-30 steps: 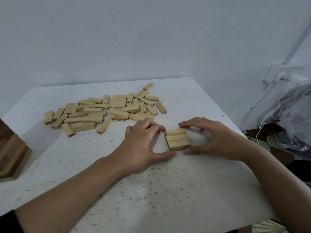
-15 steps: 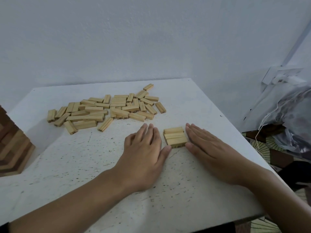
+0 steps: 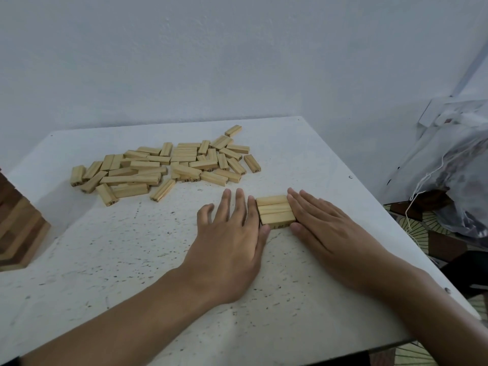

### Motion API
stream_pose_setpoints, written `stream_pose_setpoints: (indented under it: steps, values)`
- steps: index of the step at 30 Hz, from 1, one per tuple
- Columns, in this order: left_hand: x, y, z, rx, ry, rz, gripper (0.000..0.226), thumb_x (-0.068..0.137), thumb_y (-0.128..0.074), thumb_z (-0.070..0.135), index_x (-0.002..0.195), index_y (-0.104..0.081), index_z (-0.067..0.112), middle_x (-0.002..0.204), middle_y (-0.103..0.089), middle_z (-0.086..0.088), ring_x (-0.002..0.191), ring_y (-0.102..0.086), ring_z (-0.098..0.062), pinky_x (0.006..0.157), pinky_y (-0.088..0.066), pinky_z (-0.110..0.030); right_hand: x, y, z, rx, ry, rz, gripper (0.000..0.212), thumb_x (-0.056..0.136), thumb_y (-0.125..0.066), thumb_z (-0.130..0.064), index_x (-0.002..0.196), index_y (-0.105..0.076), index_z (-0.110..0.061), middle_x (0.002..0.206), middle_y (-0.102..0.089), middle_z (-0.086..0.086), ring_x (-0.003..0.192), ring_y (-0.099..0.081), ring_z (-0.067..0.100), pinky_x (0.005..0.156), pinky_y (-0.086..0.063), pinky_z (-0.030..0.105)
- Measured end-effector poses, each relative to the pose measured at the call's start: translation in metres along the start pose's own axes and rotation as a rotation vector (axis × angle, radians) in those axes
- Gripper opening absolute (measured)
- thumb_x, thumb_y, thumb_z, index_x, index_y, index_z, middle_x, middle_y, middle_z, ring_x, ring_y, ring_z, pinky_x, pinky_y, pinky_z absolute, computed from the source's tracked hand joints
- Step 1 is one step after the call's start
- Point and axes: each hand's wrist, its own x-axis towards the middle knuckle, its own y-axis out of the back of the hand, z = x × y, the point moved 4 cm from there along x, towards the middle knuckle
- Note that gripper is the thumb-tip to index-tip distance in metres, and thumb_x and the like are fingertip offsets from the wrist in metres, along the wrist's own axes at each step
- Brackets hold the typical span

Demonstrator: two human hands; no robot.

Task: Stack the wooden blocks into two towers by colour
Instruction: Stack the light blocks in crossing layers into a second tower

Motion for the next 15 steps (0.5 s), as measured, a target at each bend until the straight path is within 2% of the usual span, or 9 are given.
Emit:
stream_pose_setpoints:
  steps: [6,15]
  values:
    - [0.0018,-0.0032,0.0010,0.024,-0.004,-0.004,0.076,0.096,0.013,0.051,0.161,0.009,0.014,0.171,0.012,-0.006,0.156,0.017,-0.026,0.124,-0.003,-0.048,0.0015,-0.0009,-0.0009,-0.027,0.005,0.016,0.087,0.084,0.016,-0.070,0.161,0.001,-0.031,0.165,0.008,-0.022,0.150,0.014,-0.007,0.118,0.010,0.014]
    - [0.0031,-0.0032,0.0034,0.036,-0.002,-0.003,0.076,0.096,0.013,0.049,0.162,0.007,0.012,0.171,0.010,-0.005,0.157,0.015,-0.028,0.124,-0.004,-0.049,0.0024,-0.0014,0.0007,-0.008,0.012,0.074,0.080,0.091,0.006,-0.065,0.160,-0.011,-0.029,0.165,-0.006,-0.018,0.153,0.002,-0.003,0.122,0.000,0.018]
